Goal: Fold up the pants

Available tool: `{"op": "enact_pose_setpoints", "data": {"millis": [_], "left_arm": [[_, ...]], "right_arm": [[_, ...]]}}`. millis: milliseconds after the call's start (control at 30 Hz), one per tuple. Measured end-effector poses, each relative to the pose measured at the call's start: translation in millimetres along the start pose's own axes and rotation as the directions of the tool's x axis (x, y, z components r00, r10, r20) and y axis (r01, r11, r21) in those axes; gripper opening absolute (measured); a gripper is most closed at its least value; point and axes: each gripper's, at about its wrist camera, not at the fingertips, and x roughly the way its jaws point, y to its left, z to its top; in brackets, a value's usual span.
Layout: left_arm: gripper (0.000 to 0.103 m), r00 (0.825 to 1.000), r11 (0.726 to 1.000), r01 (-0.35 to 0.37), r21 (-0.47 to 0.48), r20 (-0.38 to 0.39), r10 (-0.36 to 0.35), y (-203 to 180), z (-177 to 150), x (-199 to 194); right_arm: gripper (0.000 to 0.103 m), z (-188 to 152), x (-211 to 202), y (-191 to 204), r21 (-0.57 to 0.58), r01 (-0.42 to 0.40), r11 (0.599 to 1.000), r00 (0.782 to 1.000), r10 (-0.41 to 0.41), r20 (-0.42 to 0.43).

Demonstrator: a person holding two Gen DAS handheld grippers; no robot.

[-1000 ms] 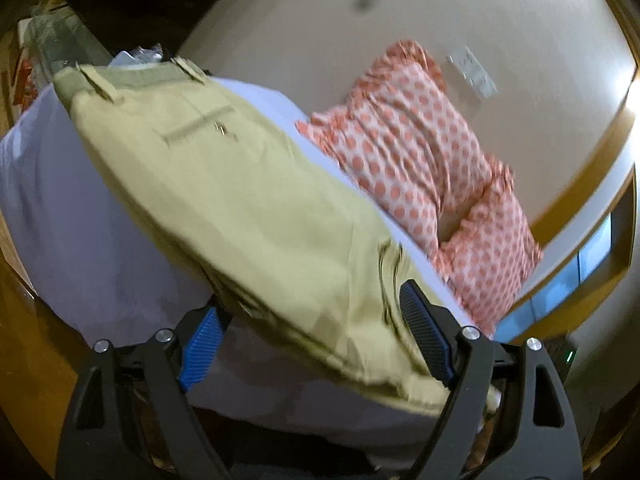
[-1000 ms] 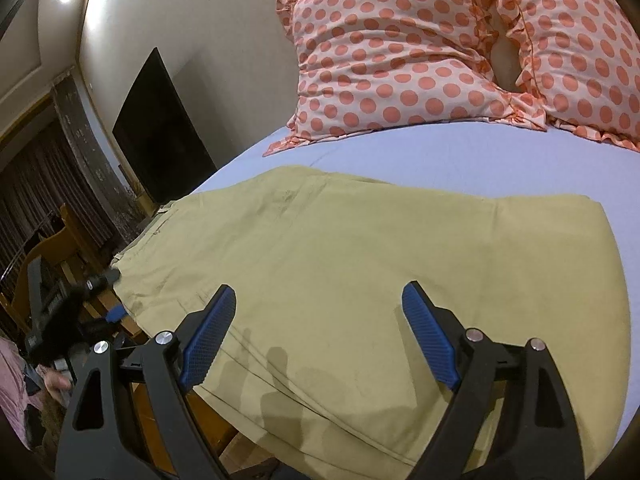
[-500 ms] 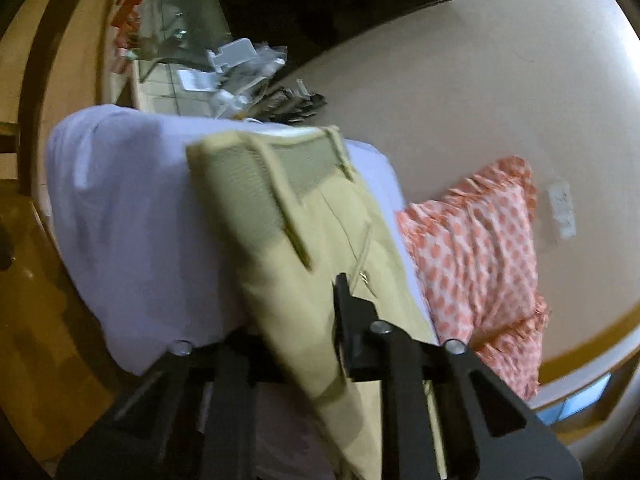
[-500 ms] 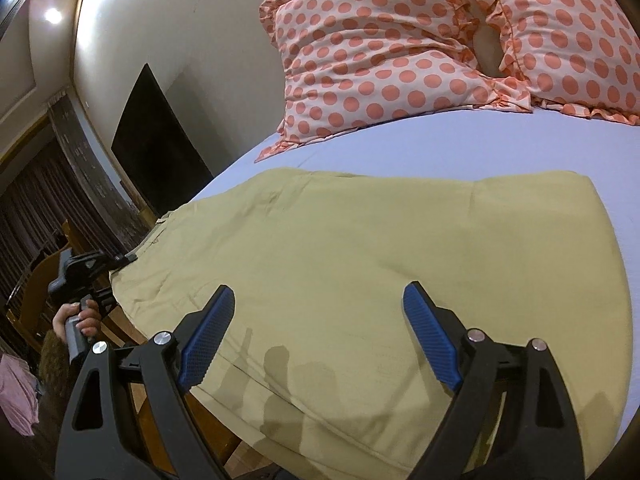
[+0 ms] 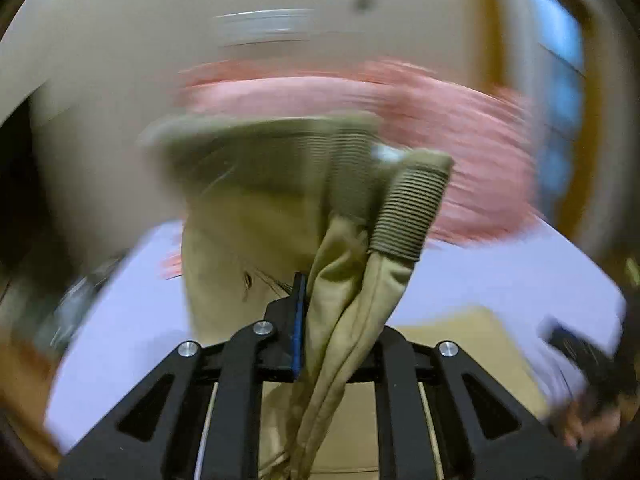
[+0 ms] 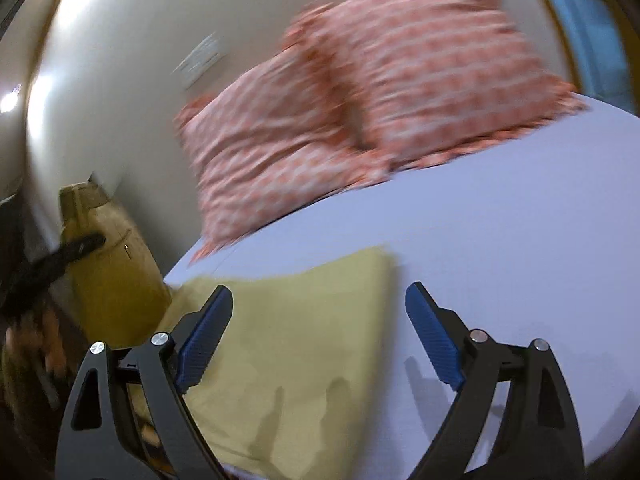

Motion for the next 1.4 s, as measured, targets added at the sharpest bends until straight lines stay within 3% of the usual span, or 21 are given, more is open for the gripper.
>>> {"op": "enact_pose_setpoints", "data": {"millis": [67, 200, 300, 333, 433, 533, 600, 633, 667, 733, 833, 967, 1000, 1067, 1100, 1133, 1167, 1200, 1233, 1333, 1400], "left_arm": [[0.012, 0.993, 0.982, 0.117, 0.151, -0.047, -0.111, -65, -18, 18], [0.017, 0.966, 0.898, 0.214, 0.385, -0.219, -0.136, -151, -85, 59], [0.026, 0.986, 0.841, 0.127, 0.526, -0.156, -0.052, -173, -115, 50], [0.029, 0.989, 0.831, 0.122, 0.542, -0.134, -0.058, -173, -118, 38], [0.045, 0.976, 0.854, 0.211, 0.476, -0.145, -0.160, -151, -109, 9], [0.058, 0.963, 0.911, 0.266, 0.314, -0.133, -0.235, -102, -90, -15], [0.066, 0.966, 0.963, 0.238, 0.129, -0.130, -0.222, -50, -76, -12], [0.067, 0.972, 0.982, 0.190, -0.001, -0.143, -0.188, -12, -70, -2], [0.067, 0.973, 0.986, 0.147, -0.084, -0.168, -0.159, 14, -69, 9], [0.066, 0.958, 0.970, 0.062, -0.237, -0.257, -0.124, 64, -74, 38], [0.066, 0.929, 0.948, 0.017, -0.319, -0.346, -0.133, 95, -83, 71], [0.066, 0.874, 0.919, 0.095, -0.384, -0.410, -0.262, 99, -89, 103], [0.069, 0.877, 0.922, 0.106, -0.373, -0.403, -0.264, 96, -88, 106], [0.070, 0.860, 0.912, 0.146, -0.383, -0.407, -0.308, 91, -82, 116], [0.069, 0.857, 0.904, 0.157, -0.397, -0.400, -0.324, 92, -81, 119], [0.058, 0.854, 0.897, 0.167, -0.410, -0.394, -0.339, 94, -81, 123], [0.045, 0.853, 0.888, 0.161, -0.431, -0.392, -0.345, 98, -79, 127], [0.022, 0.850, 0.884, 0.156, -0.440, -0.395, -0.347, 102, -78, 131], [0.010, 0.847, 0.878, 0.167, -0.449, -0.390, -0.361, 104, -77, 130], [0.007, 0.857, 0.906, 0.179, -0.383, -0.393, -0.335, 97, -58, 130], [0.007, 0.872, 0.924, 0.165, -0.344, -0.387, -0.300, 92, -43, 136]], "right_arm": [[0.090, 7, -13, -24, 0.075, 0.026, 0.997, 0.999, -0.028, 0.024], [0.090, 12, -19, -49, 0.151, 0.028, 0.988, 1.000, -0.027, -0.004], [0.090, 15, -4, -47, 0.130, 0.002, 0.991, 0.997, 0.008, -0.075], [0.088, 15, 1, -46, 0.123, -0.005, 0.992, 0.995, 0.017, -0.096], [0.073, 14, 26, -37, 0.092, -0.032, 0.995, 0.979, 0.050, -0.196], [0.060, 10, 49, -30, 0.049, -0.007, 0.999, 0.958, 0.020, -0.286], [0.051, 5, 62, -28, 0.029, 0.006, 1.000, 0.940, 0.004, -0.341], [0.047, 2, 67, -26, 0.016, 0.000, 1.000, 0.937, 0.005, -0.348], [0.047, 0, 69, -24, 0.014, -0.014, 1.000, 0.931, 0.018, -0.364], [0.046, -3, 72, -22, 0.038, -0.062, 0.997, 0.917, 0.072, -0.392], [0.045, -2, 74, -28, 0.064, -0.066, 0.996, 0.912, 0.086, -0.401], [0.045, -1, 77, -34, 0.130, -0.128, 0.983, 0.899, 0.170, -0.404], [0.045, 0, 78, -34, 0.134, -0.140, 0.981, 0.895, 0.183, -0.407], [0.041, 1, 80, -35, 0.156, -0.178, 0.972, 0.881, 0.228, -0.415], [0.031, 1, 82, -36, 0.176, -0.198, 0.964, 0.870, 0.255, -0.423], [0.021, 0, 86, -38, 0.209, -0.225, 0.952, 0.851, 0.296, -0.433], [0.019, -4, 92, -45, 0.295, -0.276, 0.915, 0.813, 0.386, -0.435], [0.018, -5, 94, -47, 0.332, -0.295, 0.896, 0.798, 0.422, -0.431], [0.017, -4, 96, -48, 0.361, -0.309, 0.880, 0.785, 0.450, -0.426], [0.017, 13, 99, -41, 0.351, -0.318, 0.881, 0.786, 0.452, -0.421], [0.016, 33, 103, -31, 0.303, -0.314, 0.900, 0.805, 0.421, -0.418]]}}
